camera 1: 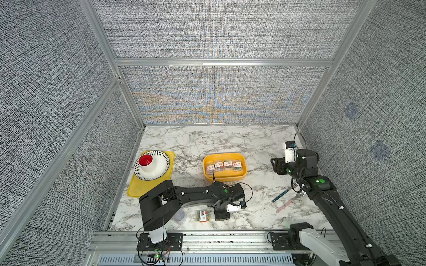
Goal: Take the paper clips out of the storage box
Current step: Place the boxed paper clips at the center of the board.
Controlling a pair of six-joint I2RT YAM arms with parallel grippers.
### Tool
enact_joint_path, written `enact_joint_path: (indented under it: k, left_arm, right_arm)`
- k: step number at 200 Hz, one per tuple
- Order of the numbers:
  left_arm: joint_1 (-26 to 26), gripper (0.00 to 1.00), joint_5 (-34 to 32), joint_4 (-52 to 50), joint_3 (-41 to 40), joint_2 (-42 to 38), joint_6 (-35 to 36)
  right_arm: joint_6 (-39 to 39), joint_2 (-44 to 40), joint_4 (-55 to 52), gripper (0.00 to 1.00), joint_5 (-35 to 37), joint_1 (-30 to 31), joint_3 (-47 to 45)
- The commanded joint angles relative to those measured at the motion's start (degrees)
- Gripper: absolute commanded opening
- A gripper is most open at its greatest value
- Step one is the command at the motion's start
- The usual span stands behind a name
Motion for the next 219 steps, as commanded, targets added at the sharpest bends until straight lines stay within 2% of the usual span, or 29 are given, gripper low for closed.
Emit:
enact_joint_path:
  k: [1, 139, 219]
  left_arm:
    - [0.0, 0.43, -0.5, 0.4, 0.0, 0.3, 0.4]
    - [0.0, 0.51, -0.8, 0.6, -0.7, 0.2, 1.0]
    - [-0.7, 0.51, -1.9, 0.7, -1.4, 0.3, 2.3]
  right_arm:
    - [-0.3, 0.0, 1.0, 0.67, 0.2, -0.1, -0.1]
    - [-0.4, 0.1, 1.2, 0.67, 0.3, 0.1, -0.1]
    - [-0.4, 0.4, 1.2, 0.67, 0.2, 0.1, -0.1]
